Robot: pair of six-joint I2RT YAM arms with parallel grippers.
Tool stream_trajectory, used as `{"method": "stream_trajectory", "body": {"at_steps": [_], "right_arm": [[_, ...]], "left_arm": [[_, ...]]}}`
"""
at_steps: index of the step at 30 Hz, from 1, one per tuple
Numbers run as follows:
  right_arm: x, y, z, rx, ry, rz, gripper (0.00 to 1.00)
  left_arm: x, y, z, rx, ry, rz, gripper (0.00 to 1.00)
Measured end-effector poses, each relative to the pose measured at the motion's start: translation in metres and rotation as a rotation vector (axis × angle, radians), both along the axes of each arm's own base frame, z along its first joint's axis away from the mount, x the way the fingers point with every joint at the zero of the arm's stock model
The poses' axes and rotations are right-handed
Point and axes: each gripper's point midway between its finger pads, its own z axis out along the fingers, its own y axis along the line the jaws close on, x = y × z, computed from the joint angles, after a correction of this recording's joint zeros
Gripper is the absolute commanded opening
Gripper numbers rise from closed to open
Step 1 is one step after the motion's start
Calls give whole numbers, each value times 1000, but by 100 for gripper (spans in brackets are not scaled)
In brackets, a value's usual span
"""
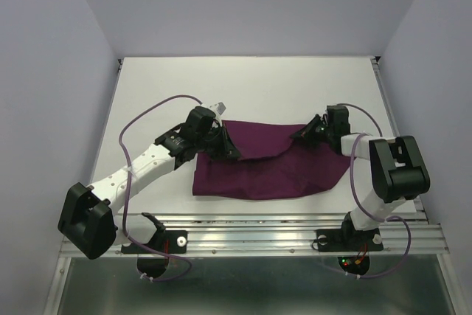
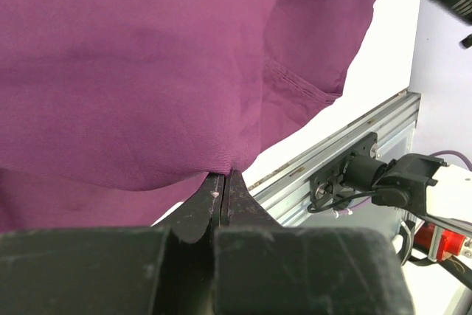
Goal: Prepare the surgical pack
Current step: Pack the surgical kit at the center of the board.
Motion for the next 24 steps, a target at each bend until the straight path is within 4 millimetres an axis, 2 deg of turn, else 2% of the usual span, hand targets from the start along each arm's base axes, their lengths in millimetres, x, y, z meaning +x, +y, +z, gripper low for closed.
{"method": "stream_trajectory", "body": {"at_steps": [2, 7, 10, 12, 16, 19, 24], "right_arm": [[9, -2, 8, 2, -22, -12, 2], [46, -15, 43, 9, -117, -65, 2], [60, -21, 54, 12, -148, -86, 2], [65, -22, 54, 13, -147, -91, 2], [65, -22, 37, 13, -102, -96, 2], [64, -22, 29, 11, -79, -96, 2], [62, -22, 27, 10, -73, -94, 3]], "left_arm": [[0, 0, 0, 2, -2, 2, 0], [3, -1, 3, 2, -10, 7, 0], [5, -1, 5, -2, -17, 9, 0], [5, -1, 5, -2, -17, 9, 0], [5, -4, 5, -9, -23, 2, 0], [-1, -6, -6, -4, -9, -8, 0], [-13, -6, -24, 12, 24, -24, 0]]}}
